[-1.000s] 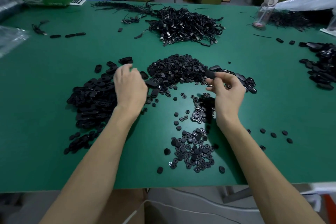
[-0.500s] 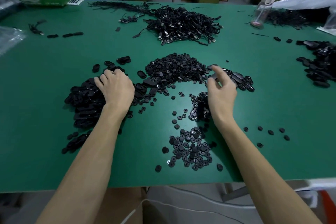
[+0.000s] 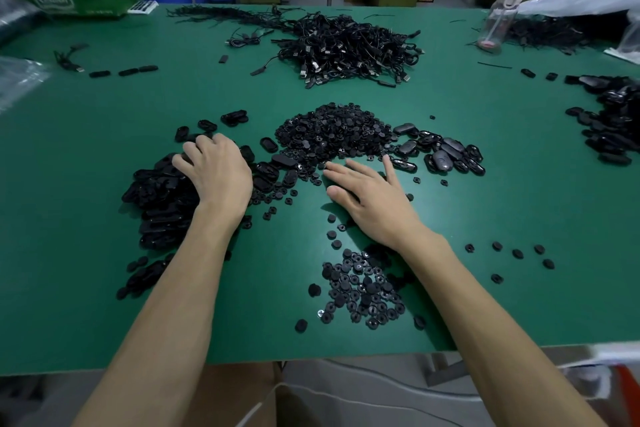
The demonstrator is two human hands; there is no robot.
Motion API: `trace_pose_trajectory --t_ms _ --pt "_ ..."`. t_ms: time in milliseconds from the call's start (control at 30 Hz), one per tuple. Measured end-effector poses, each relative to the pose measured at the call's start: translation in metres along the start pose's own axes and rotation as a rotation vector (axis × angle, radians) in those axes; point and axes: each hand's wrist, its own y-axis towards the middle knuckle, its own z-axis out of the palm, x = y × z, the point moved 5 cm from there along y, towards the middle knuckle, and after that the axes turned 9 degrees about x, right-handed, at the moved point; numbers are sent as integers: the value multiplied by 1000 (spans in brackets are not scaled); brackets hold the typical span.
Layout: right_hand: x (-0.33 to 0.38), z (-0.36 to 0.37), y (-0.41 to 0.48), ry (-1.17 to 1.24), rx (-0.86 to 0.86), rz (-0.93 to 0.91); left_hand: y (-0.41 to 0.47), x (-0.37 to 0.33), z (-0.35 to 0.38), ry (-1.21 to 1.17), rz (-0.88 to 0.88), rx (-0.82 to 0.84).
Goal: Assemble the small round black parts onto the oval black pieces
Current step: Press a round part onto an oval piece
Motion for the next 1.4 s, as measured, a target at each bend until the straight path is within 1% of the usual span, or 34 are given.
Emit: trace_pose_trajectory --t_ms 100,233,367,533,600,667,767,833,900,1000,1167,1400 --pt "2 -10 -4 111 -123 -5 2 0 0 -1 8 -15" --pt "2 -16 -9 124 -253 -12 3 -1 0 -72 37 -59" --pt "-1 -17 -9 157 -279 10 3 -3 -1 -173 72 -109" --pt "-2 -18 -9 213 -324 4 1 -6 -4 -225 146 -145" --pt "-2 -20 -11 257 -372 2 -2 -13 -9 -385 224 -163" --pt "-3 -22 -13 296 -416 13 -7 -24 -11 -647 267 -109" --pt "-2 -26 -15 372 -465 17 -21 -44 -3 -1002 297 66" --pt "-2 -28 -16 406 -487 32 -33 -58 6 -1172 299 204" --pt "-3 -30 -16 431 -492 42 -42 -68 13 -1292 306 314" --pt "-4 -32 -16 452 -494 60 -50 -76 17 -1345 320 409" --pt "-5 -35 -19 496 -509 84 -53 -78 21 -1429 296 504" --pt "-11 -34 -20 614 -520 113 -53 -77 22 -1466 289 494"
